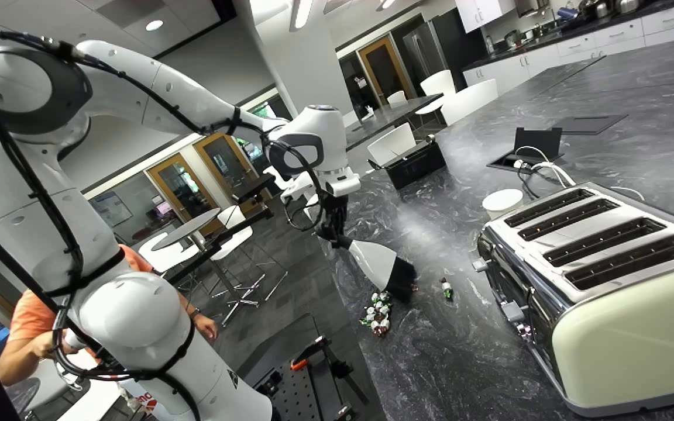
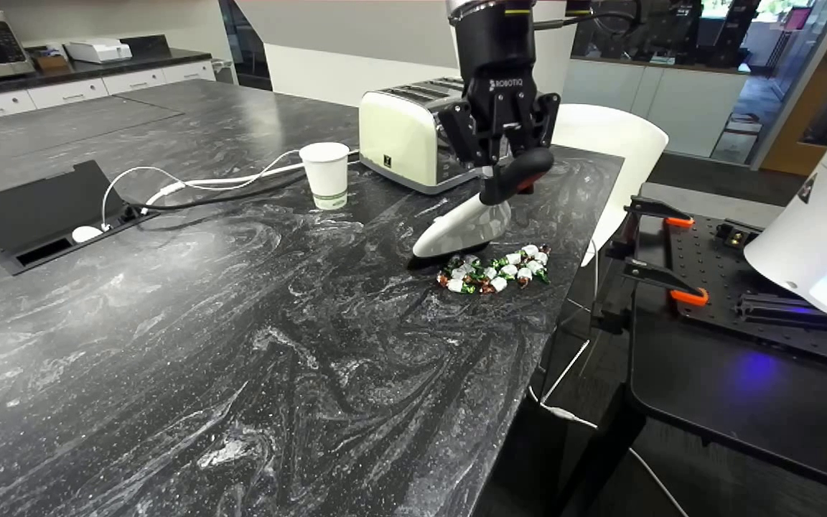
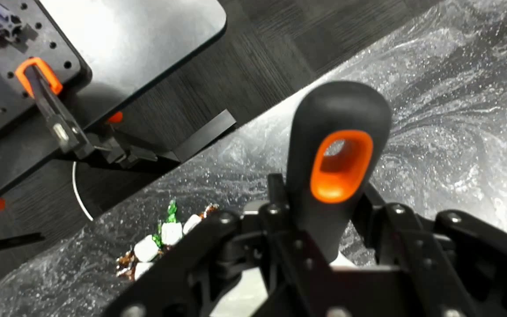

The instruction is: Sweep the candy forward

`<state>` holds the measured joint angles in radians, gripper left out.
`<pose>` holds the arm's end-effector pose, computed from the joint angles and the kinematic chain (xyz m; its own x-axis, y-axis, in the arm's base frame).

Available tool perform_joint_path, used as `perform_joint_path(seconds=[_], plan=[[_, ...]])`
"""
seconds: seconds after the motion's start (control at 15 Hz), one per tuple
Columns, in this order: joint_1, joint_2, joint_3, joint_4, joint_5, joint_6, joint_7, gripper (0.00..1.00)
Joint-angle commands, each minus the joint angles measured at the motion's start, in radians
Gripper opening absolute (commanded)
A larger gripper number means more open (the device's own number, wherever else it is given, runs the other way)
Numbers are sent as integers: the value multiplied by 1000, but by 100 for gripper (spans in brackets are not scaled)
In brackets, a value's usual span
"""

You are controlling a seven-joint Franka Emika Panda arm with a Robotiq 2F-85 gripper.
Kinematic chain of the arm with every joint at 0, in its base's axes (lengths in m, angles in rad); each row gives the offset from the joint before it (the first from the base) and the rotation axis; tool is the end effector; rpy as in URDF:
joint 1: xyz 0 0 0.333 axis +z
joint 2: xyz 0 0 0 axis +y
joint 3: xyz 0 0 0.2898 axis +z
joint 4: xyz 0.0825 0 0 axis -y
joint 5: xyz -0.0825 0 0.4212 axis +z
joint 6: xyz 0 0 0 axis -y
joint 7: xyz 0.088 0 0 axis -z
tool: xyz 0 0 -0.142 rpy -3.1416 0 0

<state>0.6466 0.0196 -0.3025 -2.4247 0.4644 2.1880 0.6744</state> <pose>0.4389 0.1873 0.1962 0.7327 -0.5481 -0.4034 -0.6123 -0.7896 -0.0394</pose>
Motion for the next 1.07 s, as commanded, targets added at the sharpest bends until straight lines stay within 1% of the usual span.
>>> perform_joint_path(seconds=[0.0, 0.07, 0.2, 0.27, 0.4, 0.53, 0.73, 1.0], plan=[[-195, -72, 213, -66, 41, 52, 27, 14], [-239, -83, 263, -79, 50, 82, 24, 14], [-298, -110, 335, -108, 30, 188, 48, 14], [-322, -120, 360, -118, 32, 231, 45, 14], [-364, -128, 395, -129, 2, 289, 85, 14], [-402, -125, 413, -129, -52, 317, 139, 14], [-454, -96, 417, -115, -154, 340, 218, 14], [-499, -20, 406, -81, -206, 367, 223, 14]])
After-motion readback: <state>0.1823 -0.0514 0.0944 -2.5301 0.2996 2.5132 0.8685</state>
